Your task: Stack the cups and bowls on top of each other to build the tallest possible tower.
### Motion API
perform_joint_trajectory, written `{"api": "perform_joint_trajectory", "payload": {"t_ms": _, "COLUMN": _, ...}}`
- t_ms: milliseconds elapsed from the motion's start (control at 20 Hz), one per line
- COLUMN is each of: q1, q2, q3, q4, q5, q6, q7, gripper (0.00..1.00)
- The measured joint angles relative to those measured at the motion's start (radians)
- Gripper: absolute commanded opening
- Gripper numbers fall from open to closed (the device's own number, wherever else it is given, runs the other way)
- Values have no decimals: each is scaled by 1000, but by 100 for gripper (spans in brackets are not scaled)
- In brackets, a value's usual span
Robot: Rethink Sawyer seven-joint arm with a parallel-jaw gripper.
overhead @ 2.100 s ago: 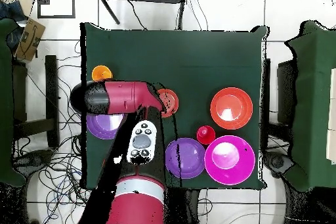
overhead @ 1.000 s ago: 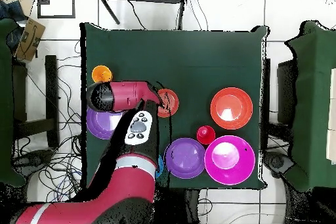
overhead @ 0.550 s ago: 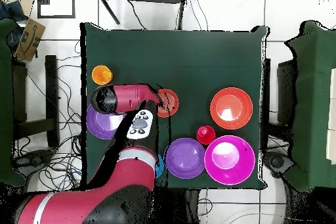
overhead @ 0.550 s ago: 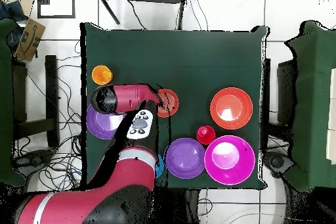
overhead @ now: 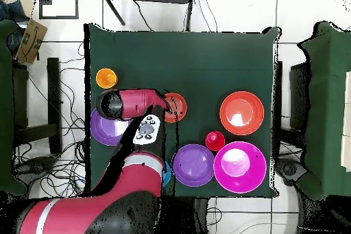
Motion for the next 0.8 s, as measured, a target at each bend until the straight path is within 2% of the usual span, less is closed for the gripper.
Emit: {"api": "perform_joint_trajectory", "payload": {"t_ms": 800, "q1": -20, "q2": -13, "q3": 1, "q4": 3, "q5": 1, "q6": 5, "q7": 0, "gripper": 0}}
